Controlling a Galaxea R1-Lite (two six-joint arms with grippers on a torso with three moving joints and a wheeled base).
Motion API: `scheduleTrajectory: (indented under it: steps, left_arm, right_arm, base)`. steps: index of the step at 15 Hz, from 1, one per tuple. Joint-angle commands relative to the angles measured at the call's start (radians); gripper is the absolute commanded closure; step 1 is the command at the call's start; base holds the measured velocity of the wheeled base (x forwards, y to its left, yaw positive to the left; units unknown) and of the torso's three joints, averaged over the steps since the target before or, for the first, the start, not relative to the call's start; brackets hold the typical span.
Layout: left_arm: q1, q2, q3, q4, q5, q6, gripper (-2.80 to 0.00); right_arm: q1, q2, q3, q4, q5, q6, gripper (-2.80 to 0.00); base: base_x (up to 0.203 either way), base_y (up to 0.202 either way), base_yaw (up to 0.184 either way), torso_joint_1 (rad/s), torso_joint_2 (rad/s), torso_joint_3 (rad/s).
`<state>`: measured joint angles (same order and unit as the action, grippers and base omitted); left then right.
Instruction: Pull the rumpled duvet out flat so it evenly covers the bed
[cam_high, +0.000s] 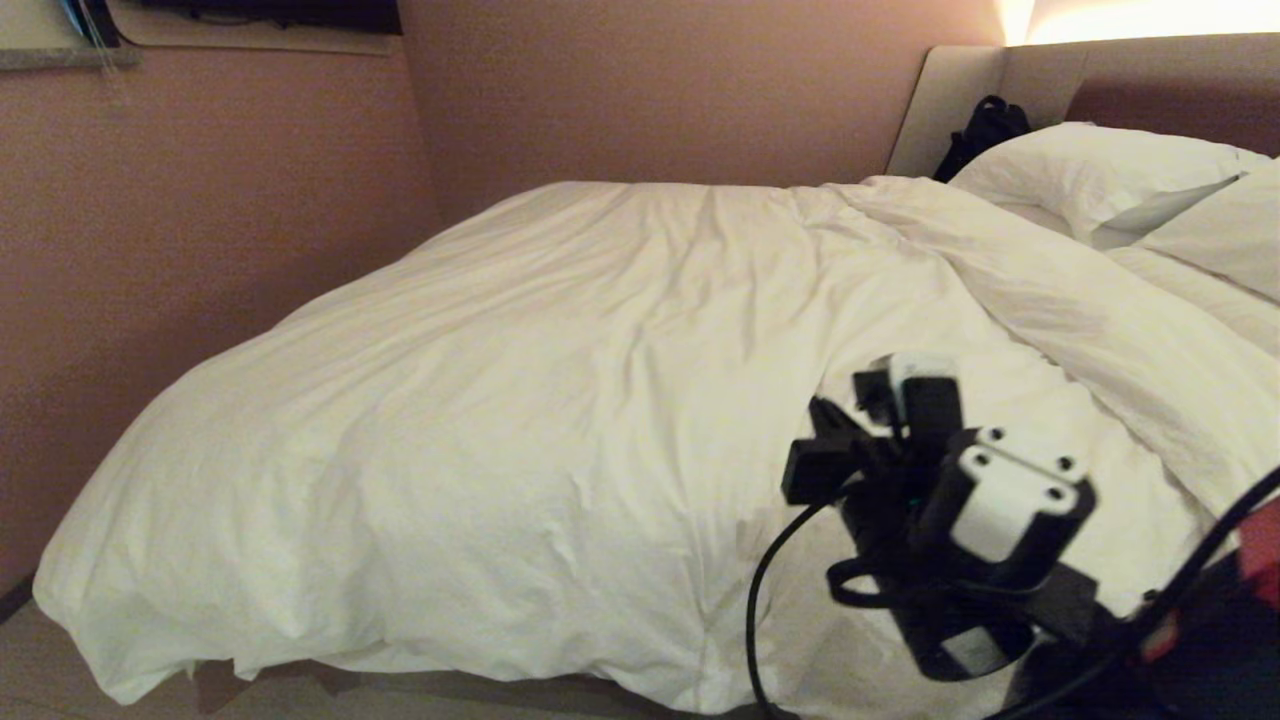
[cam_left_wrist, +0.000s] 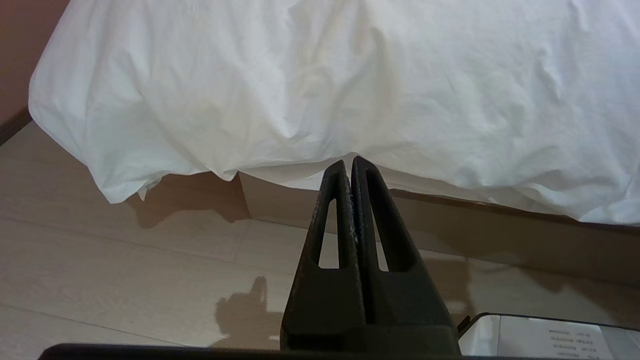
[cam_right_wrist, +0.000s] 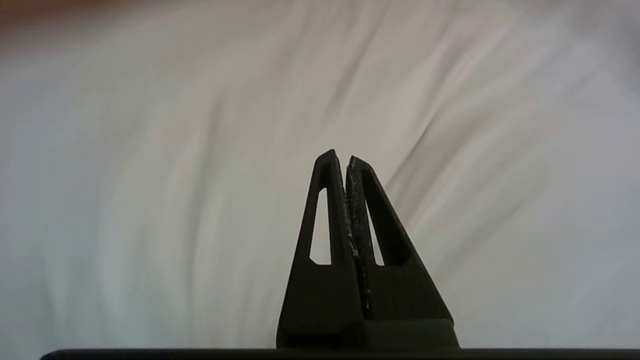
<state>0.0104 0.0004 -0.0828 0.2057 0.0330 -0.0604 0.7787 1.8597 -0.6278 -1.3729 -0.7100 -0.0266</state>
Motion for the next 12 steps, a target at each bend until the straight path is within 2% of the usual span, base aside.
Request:
scheduleTrajectory:
  steps: [1, 6, 12]
  left_arm:
    - [0.000, 0.000, 0.000, 0.001, 0.001, -0.001, 0.00]
    - [0.000, 0.000, 0.000, 0.001, 0.001, -0.001, 0.00]
    - [0.000, 0.000, 0.000, 0.001, 0.001, -0.001, 0.00]
  right_arm:
    - [-0.026, -0.211, -0.009, -0.025, -0.004, -0.135, 0.00]
    - [-0.044, -0.606, -0.019, 0.152, -0.008, -0.262, 0.00]
    - [-0.042, -0.974, 0.198, 0.263, -0.123, -0.321, 0.00]
  base:
    - [0.000, 0.000, 0.000, 0.000, 0.00, 0.000]
    - [0.000, 0.000, 0.000, 0.000, 0.00, 0.000]
    - [0.000, 0.000, 0.000, 0.000, 0.00, 0.000]
